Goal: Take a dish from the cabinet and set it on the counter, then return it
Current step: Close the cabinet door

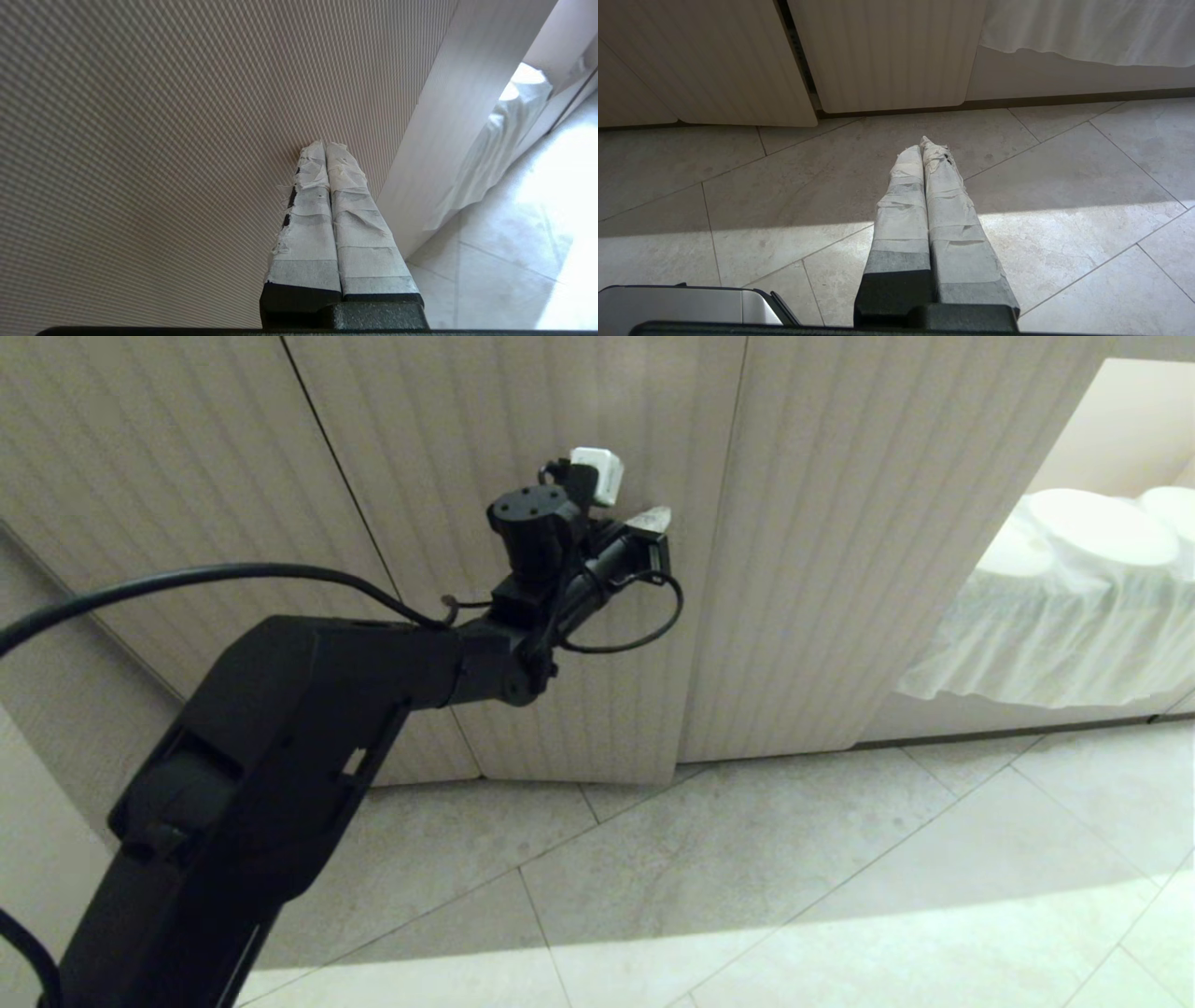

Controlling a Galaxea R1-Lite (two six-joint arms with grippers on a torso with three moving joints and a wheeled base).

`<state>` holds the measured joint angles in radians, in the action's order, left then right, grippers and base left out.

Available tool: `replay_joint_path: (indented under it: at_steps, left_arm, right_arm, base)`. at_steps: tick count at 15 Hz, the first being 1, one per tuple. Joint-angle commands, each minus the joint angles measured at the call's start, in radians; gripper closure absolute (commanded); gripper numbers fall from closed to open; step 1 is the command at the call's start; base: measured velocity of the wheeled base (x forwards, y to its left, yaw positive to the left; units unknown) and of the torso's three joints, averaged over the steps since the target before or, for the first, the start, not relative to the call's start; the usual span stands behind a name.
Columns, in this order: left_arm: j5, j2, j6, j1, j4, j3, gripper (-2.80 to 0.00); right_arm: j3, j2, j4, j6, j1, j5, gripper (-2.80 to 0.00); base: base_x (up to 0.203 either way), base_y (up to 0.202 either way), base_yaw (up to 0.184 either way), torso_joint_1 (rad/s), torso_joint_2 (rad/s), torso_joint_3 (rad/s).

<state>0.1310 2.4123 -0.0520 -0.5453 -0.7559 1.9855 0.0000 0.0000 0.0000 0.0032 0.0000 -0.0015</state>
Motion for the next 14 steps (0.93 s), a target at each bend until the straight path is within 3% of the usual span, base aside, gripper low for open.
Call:
replay_joint_path:
  at_steps: [1, 8, 12, 14]
  left_arm:
    - [0.000, -0.005, 0.017, -0.001, -0.008, 0.003, 0.00]
    - [-0.006, -0.172, 0.054, 0.004, 0.003, -0.087, 0.00]
    - [-0.011, -0.353, 0.053, 0.028, 0.004, -0.329, 0.00]
    - [-0.011, -0.473, 0.049, 0.055, 0.006, -0.507, 0.00]
  right_arm:
    - [0.000, 0.000, 0.000, 0.000, 0.000, 0.000, 0.00]
    - [0.000, 0.000, 0.000, 0.000, 0.000, 0.000, 0.00]
    - [0.000, 0.000, 0.000, 0.000, 0.000, 0.000, 0.00]
    - [0.000, 0.000, 0.000, 0.000, 0.000, 0.000, 0.00]
  base:
    - [0.000, 0.000, 0.000, 0.000, 0.00, 0.000]
    - [0.000, 0.000, 0.000, 0.000, 0.00, 0.000]
    - [0.000, 0.000, 0.000, 0.000, 0.00, 0.000]
    - [0.000, 0.000, 0.000, 0.000, 0.00, 0.000]
